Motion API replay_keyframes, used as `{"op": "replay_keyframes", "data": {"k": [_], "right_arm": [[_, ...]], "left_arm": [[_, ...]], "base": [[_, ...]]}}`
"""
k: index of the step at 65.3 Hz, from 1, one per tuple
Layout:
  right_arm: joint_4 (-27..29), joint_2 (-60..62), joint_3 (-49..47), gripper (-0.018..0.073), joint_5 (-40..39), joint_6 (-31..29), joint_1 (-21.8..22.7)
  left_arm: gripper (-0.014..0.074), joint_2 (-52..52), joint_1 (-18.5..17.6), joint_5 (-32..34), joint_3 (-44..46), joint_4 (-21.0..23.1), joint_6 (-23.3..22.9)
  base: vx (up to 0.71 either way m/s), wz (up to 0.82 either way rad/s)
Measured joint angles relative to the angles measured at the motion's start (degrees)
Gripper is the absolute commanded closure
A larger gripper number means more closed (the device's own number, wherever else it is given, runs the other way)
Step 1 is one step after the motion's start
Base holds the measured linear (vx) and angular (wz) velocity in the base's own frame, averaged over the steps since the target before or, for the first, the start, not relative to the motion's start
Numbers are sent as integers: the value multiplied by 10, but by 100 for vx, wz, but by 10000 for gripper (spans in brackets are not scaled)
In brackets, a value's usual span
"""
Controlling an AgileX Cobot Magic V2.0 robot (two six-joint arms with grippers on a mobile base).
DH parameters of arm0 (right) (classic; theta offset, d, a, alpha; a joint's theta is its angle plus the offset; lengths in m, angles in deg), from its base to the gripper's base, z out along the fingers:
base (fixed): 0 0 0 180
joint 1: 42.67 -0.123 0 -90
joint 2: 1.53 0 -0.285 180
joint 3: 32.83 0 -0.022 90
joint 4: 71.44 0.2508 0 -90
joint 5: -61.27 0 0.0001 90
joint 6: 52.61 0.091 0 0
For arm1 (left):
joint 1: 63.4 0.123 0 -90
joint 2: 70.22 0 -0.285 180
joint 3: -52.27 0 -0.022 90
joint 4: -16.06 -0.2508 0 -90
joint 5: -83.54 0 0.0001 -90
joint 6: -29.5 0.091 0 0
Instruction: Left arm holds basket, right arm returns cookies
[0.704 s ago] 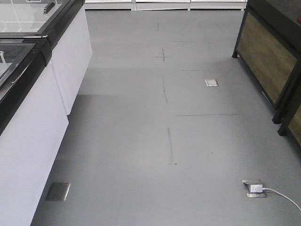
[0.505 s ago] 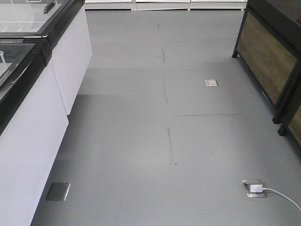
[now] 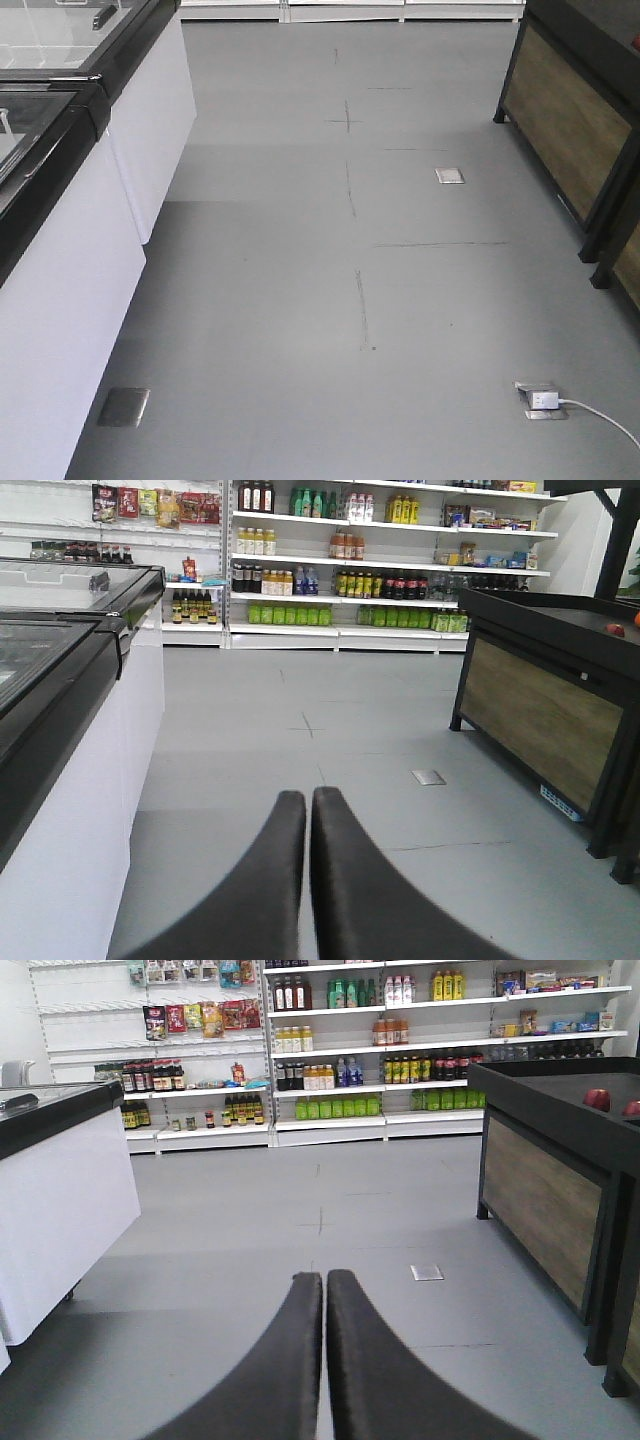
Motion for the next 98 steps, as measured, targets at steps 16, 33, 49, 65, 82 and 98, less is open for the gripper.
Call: {"op": "replay_keyframes", "data": {"k": [16, 33, 49, 65, 82, 98], "right_arm": [[0, 0, 0, 567, 0, 0, 0], [0, 0, 0, 567, 0, 0, 0], [0, 0, 0, 567, 0, 0, 0], [0, 0, 0, 567, 0, 0, 0], [0, 0, 0, 567, 0, 0, 0], [0, 0, 0, 567, 0, 0, 0]], "left_arm": [[604, 0, 0, 0, 0, 0, 0], [604, 0, 0, 48, 9, -4, 25], [604, 13, 0, 18, 91, -5, 49], [604, 118, 0, -82, 196, -5, 53], [603, 171, 0, -105, 221, -5, 54], [566, 172, 0, -120, 222, -5, 52]], "base": [[0, 0], [0, 0], [0, 0], [0, 0], [0, 0], [0, 0]]}}
